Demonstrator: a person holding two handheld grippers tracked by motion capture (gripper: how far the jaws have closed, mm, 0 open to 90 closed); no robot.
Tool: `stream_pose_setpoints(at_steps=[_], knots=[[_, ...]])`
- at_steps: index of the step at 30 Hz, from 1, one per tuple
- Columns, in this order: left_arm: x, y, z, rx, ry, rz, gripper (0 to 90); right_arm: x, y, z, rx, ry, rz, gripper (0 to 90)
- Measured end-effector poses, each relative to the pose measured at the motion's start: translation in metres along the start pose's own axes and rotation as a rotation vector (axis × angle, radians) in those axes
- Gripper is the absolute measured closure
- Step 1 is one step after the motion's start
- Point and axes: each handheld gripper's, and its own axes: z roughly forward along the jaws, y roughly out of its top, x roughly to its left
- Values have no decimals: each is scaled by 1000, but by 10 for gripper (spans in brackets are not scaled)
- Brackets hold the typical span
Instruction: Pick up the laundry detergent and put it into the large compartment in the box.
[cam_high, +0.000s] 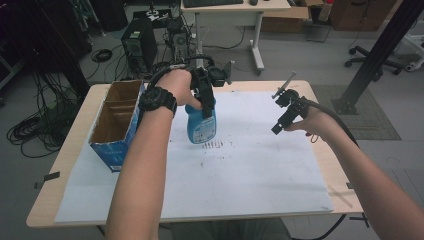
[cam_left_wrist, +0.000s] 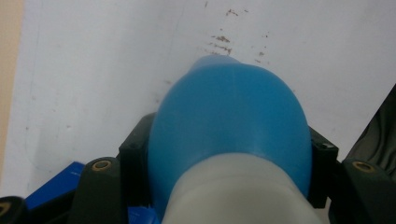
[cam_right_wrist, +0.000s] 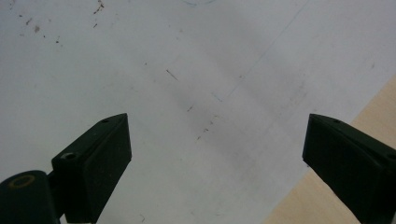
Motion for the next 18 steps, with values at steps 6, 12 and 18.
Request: stream_pose_setpoints(at_steps=[6, 12, 18], knots=[[1, 0, -13, -4, 6, -15, 376, 0, 0, -1, -8, 2, 0, 79], [2, -1, -26, -18, 12, -33, 376, 0, -1, -2, -11, 2, 1, 79], [5, -4, -37, -29, 20, -76, 376, -1, -1, -3, -14, 3, 5, 79]])
